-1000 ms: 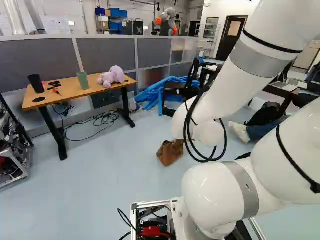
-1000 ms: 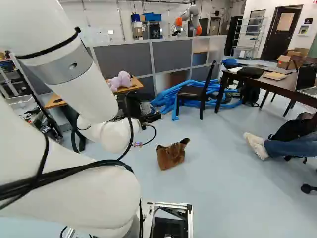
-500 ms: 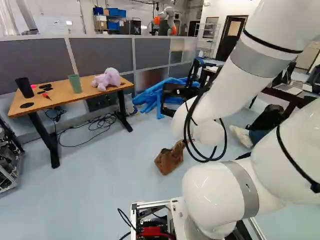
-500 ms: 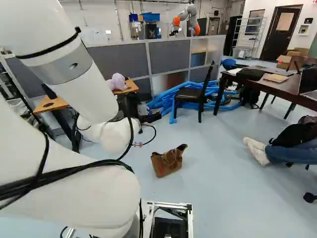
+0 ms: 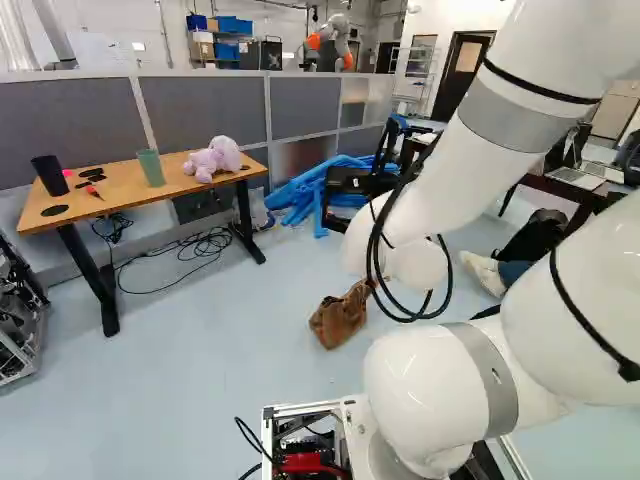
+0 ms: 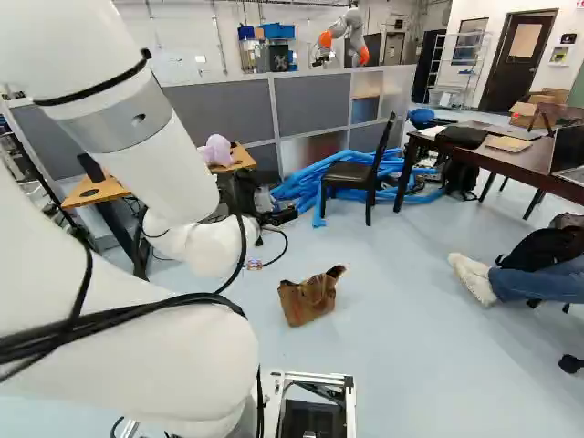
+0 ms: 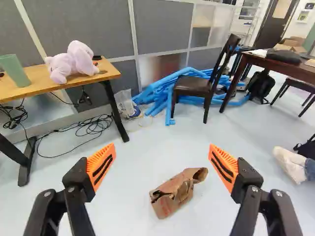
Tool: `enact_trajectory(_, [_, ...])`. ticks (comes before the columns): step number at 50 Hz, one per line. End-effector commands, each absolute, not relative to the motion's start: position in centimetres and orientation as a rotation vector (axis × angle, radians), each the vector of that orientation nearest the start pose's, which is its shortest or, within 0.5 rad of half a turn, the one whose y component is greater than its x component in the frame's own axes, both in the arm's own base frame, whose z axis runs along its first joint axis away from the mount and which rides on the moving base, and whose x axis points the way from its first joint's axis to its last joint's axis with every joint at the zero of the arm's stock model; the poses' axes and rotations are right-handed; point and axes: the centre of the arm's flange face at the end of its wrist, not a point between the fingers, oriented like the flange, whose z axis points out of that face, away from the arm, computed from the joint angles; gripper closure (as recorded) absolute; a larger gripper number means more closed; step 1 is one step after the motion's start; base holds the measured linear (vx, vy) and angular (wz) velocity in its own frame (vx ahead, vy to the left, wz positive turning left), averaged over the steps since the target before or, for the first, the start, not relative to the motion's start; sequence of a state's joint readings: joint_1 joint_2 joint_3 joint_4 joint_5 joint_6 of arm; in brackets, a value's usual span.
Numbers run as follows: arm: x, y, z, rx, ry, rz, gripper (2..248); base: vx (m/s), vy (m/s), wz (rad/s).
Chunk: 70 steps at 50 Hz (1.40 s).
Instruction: Pick up the bag on the ground and place it on the table
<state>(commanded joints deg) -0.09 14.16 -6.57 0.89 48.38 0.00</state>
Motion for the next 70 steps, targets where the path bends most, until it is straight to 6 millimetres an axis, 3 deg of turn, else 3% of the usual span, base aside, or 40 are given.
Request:
enact_trajectory(36, [34.0, -1.4, 34.6, -2.853, 0.314, -1.334, 3, 0.000, 0.000, 0.000])
enact_trajectory(70, [38.8, -1.8, 32.8, -2.948, 0.564, -0.877, 3, 0.000, 0.000, 0.000])
